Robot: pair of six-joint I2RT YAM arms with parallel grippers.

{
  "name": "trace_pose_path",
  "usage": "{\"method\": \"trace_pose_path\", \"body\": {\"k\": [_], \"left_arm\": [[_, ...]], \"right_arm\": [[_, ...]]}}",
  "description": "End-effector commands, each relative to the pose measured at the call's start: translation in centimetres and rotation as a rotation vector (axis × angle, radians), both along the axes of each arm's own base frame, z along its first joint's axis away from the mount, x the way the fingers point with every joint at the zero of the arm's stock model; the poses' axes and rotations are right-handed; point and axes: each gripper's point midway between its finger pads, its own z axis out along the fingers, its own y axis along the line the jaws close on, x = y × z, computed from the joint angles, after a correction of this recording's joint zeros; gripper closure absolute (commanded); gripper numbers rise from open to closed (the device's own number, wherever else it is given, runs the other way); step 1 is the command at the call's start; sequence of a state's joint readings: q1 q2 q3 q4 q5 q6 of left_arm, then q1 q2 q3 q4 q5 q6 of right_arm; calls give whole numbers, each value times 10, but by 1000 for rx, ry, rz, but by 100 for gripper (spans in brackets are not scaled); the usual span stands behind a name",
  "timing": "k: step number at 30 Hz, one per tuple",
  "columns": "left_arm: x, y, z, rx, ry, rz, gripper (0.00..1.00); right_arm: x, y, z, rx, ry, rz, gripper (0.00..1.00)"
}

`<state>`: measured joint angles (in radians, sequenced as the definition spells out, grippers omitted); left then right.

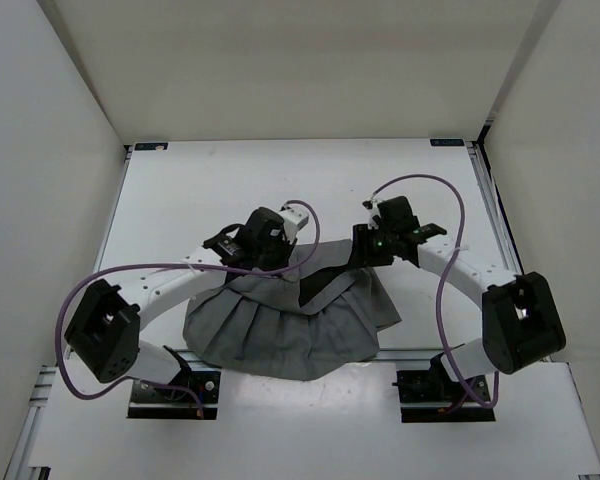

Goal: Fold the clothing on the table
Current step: Flatten the skirt out

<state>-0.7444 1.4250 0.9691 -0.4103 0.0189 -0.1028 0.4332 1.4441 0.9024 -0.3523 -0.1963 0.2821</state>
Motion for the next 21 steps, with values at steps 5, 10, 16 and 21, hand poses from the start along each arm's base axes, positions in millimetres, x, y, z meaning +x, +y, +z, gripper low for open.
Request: {"method": "trace_pose_path", "body": {"k": [5,10,16,21], "left_arm": [[-9,3,12,-43,3,-6,100],[-17,0,1,-74,38,-43,62],[1,12,-24,64,34,-72,46],[23,9,-17,111,-53,-112,36]], "right_arm": [[-1,-11,-21,-31,12,-37,60],[17,-15,-23,-57,-17,-77,94],[19,-11,-7,-91,-77,-61,100],[13,-7,-3,-57,-63,-49,100]]}}
